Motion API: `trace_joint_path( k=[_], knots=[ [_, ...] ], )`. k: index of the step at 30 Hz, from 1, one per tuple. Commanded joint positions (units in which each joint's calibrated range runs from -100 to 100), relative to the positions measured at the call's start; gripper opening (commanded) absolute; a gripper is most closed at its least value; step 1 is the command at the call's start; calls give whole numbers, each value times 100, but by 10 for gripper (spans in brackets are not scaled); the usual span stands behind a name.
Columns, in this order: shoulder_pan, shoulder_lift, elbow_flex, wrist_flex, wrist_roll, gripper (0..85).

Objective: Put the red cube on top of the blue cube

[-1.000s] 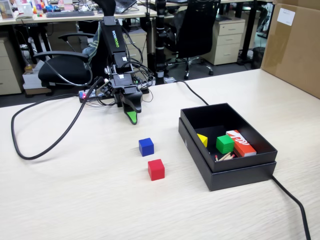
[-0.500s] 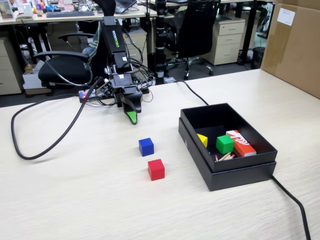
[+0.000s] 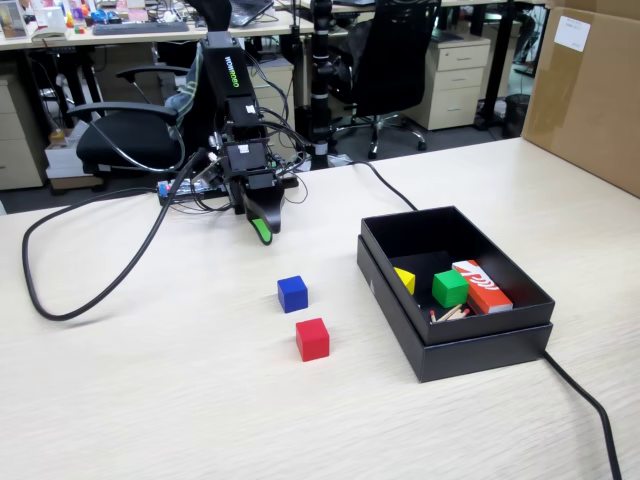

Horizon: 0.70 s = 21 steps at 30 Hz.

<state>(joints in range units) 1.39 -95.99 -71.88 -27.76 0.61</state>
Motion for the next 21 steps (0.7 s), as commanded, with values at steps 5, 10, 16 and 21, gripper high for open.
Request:
trace_joint_path(
  k=[5, 10, 16, 21],
  knots=[
    [34, 1136, 2229, -1306, 59, 475],
    [24, 2421, 4260, -1946, 78, 472],
    [-24, 4188, 6019, -2118, 59, 445],
    [-132, 5646, 7098, -2127, 39, 445]
  ],
)
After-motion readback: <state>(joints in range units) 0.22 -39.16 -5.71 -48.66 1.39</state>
